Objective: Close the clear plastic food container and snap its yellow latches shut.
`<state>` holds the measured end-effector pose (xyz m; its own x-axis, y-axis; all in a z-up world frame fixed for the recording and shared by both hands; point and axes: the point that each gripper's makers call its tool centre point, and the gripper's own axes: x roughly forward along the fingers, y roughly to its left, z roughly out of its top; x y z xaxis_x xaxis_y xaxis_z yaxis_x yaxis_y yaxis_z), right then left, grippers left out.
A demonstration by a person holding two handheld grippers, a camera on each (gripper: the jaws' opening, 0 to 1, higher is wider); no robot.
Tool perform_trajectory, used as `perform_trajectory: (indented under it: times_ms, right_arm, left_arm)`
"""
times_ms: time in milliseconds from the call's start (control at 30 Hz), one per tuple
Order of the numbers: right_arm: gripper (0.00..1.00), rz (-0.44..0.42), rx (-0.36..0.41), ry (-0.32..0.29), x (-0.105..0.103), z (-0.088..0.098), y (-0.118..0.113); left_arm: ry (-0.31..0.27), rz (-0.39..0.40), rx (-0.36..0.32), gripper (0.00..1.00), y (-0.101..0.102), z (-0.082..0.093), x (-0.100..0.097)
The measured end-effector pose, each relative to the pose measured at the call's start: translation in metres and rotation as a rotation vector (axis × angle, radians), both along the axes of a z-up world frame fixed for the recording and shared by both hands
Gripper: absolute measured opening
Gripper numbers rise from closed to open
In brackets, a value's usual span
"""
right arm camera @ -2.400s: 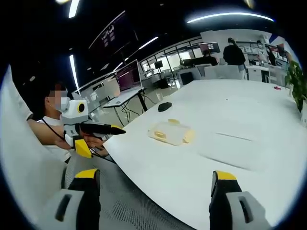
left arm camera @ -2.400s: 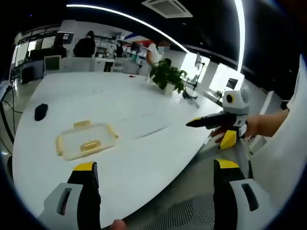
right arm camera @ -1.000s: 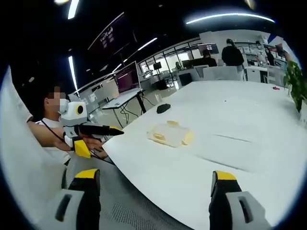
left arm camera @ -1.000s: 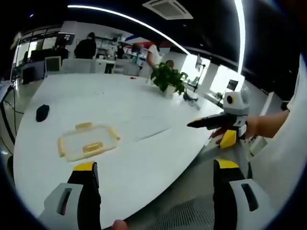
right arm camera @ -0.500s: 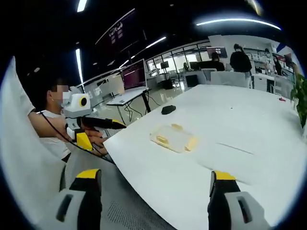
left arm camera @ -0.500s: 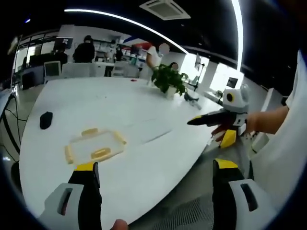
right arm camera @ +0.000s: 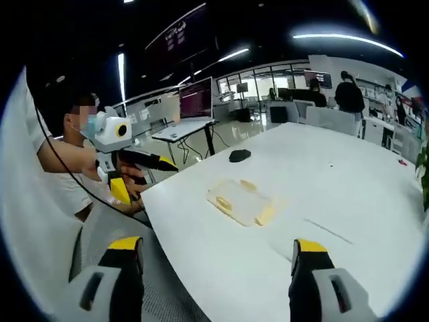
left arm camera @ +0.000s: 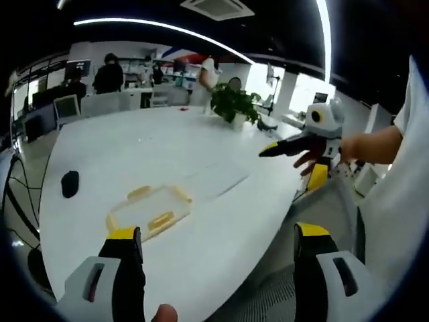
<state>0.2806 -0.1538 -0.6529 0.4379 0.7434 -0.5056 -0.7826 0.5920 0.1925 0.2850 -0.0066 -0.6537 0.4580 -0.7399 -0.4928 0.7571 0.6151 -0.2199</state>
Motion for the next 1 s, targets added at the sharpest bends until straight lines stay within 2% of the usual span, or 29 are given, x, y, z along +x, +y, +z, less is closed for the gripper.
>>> perform_trajectory:
  times_ms: [200,300,567,800,1000]
  right_arm:
    - [0.90,0.039,-0.038,-0.014,0.010,-0.006,0.007]
    - [0.88,0.074,-0.072,-0.022,0.014,-0.010,0.012]
    - [0.87,0.128,-0.102,-0.023,0.032,-0.016,0.025]
    - [0.86,0.169,-0.132,-0.022,0.048,-0.022,0.033]
    - [0.84,0.207,-0.166,-0.015,0.057,-0.032,0.037]
  left_arm:
    - [-0.010,-0.036,0.031,0.91,0.006,-0.004,0.010]
    - [-0.031,-0.067,0.071,0.90,0.011,-0.007,0.015]
    - [-0.059,-0.089,0.089,0.89,0.020,-0.003,0.035]
    - [-0.066,-0.137,0.153,0.90,0.029,-0.017,0.046]
    - [-0.045,-0.156,0.185,0.89,0.036,-0.030,0.056]
